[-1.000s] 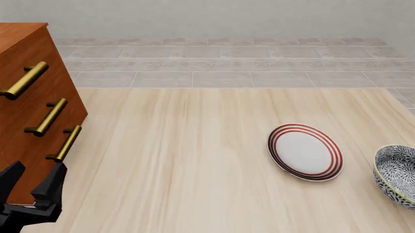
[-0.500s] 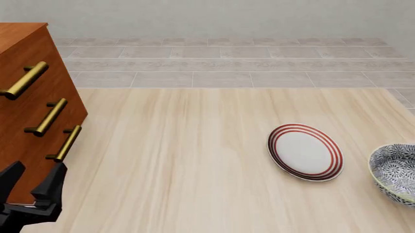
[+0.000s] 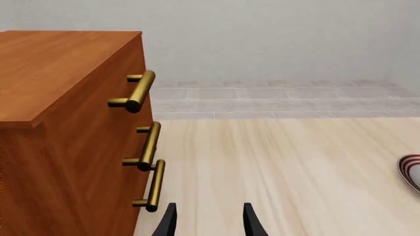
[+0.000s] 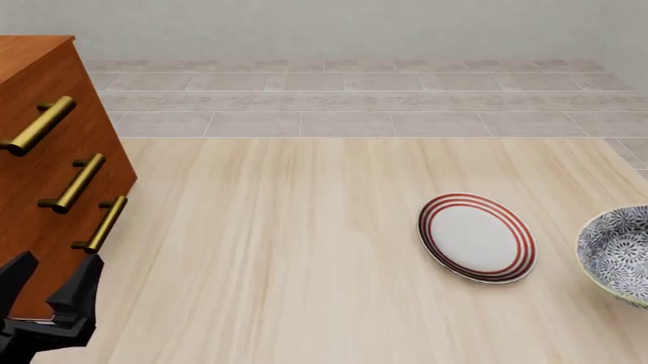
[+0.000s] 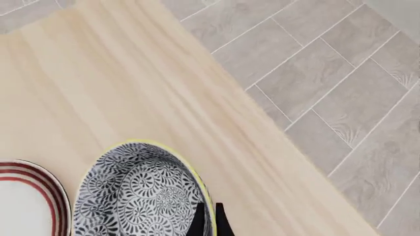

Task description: Put the bowl on top of the cabinet.

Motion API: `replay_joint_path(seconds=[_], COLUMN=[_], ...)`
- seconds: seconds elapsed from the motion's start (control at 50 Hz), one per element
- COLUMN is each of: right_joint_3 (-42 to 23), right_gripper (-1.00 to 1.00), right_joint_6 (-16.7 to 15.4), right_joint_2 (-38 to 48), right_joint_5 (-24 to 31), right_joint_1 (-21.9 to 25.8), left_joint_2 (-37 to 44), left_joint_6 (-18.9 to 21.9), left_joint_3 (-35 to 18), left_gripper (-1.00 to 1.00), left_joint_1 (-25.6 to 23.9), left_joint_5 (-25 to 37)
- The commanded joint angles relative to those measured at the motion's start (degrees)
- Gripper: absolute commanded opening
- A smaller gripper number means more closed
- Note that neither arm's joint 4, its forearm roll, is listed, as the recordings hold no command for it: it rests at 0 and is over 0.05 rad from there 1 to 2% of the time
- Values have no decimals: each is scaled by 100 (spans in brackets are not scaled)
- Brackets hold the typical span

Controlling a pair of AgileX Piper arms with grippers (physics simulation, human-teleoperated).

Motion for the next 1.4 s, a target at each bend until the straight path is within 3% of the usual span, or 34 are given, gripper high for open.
replay_joint_path(seconds=[0.02, 0.52, 1.4], right_joint_3=[-213, -821, -1495], right_gripper=[-100, -100, -100], right_joint_6=[97, 217, 174], right_joint_2=[-561, -1384, -1548], right_joint_5=[488, 1333, 1690], right_joint_1=[172, 881, 2678], left_joint_2=[-48, -155, -359], left_joint_6=[-9, -18, -44], left_joint_3=[0, 0, 1], left_gripper=[100, 100, 100], left_joint_1=[1, 5, 2], left_joint_5=[26, 117, 291])
